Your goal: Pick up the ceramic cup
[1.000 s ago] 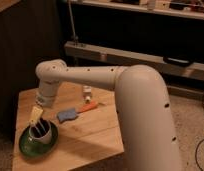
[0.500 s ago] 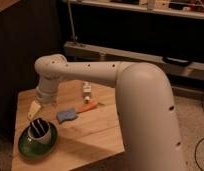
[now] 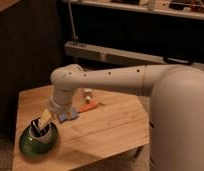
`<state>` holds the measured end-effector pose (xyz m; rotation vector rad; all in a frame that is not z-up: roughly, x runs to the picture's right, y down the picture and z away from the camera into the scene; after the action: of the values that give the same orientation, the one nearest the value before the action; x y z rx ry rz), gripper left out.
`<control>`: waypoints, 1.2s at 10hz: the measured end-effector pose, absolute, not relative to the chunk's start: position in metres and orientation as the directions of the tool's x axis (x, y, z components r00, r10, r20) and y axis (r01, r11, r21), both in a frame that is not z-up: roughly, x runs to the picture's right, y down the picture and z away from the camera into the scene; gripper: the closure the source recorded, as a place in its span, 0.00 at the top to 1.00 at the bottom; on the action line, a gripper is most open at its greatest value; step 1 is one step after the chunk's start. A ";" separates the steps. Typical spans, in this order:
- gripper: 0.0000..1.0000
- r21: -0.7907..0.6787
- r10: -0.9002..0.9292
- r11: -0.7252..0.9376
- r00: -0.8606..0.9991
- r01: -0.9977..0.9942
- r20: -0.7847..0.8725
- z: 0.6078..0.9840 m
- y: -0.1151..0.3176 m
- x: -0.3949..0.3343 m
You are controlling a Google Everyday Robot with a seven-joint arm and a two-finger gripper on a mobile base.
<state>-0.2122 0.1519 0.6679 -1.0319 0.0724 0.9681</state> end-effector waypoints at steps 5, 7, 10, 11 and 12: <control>0.80 -0.606 0.606 0.108 0.535 -0.788 -0.589 0.723 0.189 -0.222; 0.80 -0.588 0.604 0.092 0.514 -0.804 -0.609 0.732 0.195 -0.224; 0.64 -0.565 0.612 0.096 0.497 -0.819 -0.616 0.737 0.200 -0.229; 0.54 -0.562 0.613 0.103 0.498 -0.820 -0.613 0.738 0.199 -0.233; 0.42 -0.562 0.613 0.115 0.504 -0.819 -0.609 0.736 0.199 -0.240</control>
<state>-0.2399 0.1988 0.7364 -0.9994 0.2483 1.0645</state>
